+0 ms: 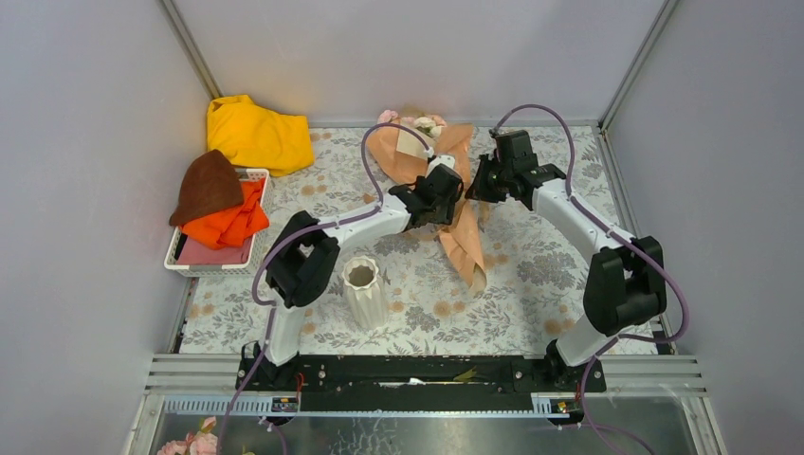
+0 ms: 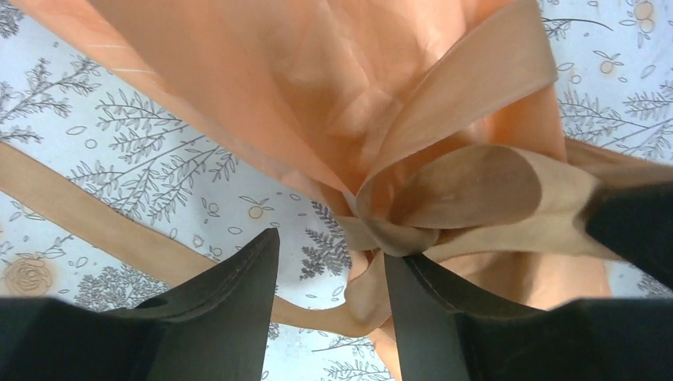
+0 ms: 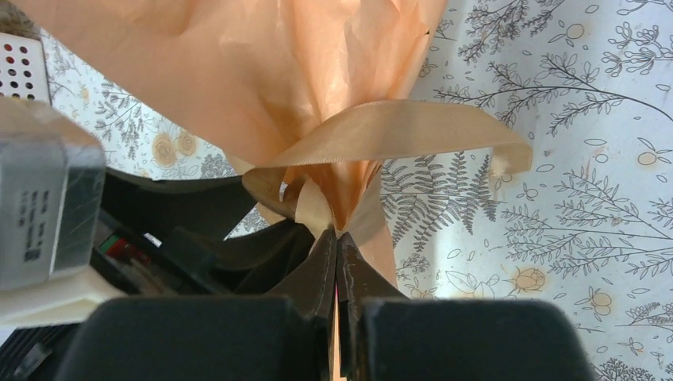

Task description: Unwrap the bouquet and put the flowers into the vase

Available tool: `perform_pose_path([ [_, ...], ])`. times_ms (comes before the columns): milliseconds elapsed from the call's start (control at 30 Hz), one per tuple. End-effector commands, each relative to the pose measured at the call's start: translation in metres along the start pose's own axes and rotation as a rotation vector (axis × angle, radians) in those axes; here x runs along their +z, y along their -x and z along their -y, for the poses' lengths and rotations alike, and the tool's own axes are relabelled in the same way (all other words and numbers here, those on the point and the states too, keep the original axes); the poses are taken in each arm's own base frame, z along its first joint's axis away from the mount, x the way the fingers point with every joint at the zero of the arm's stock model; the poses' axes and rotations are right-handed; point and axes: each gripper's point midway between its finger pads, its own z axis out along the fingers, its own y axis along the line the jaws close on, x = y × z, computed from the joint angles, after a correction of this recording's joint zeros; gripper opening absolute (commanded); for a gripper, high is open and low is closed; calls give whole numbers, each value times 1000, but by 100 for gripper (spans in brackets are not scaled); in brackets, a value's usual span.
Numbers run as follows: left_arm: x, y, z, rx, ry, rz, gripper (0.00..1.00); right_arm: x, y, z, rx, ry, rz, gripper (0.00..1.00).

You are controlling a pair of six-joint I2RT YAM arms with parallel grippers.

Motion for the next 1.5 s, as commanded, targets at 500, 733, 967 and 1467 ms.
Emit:
perform_pose_path([
  [500, -7, 48, -3, -22, 60, 184, 0, -32, 11, -16, -5, 64, 67, 0],
  [733, -23, 49, -11, -59, 60, 217, 0, -28, 6, 15, 1, -84, 76, 0],
  [967, -32, 53, -21, -95, 78, 225, 0, -24, -2, 57, 43, -246, 68, 0],
  [1467, -40, 54, -50, -190, 134, 225, 0, -19, -30, 124, 115, -439, -3, 3],
])
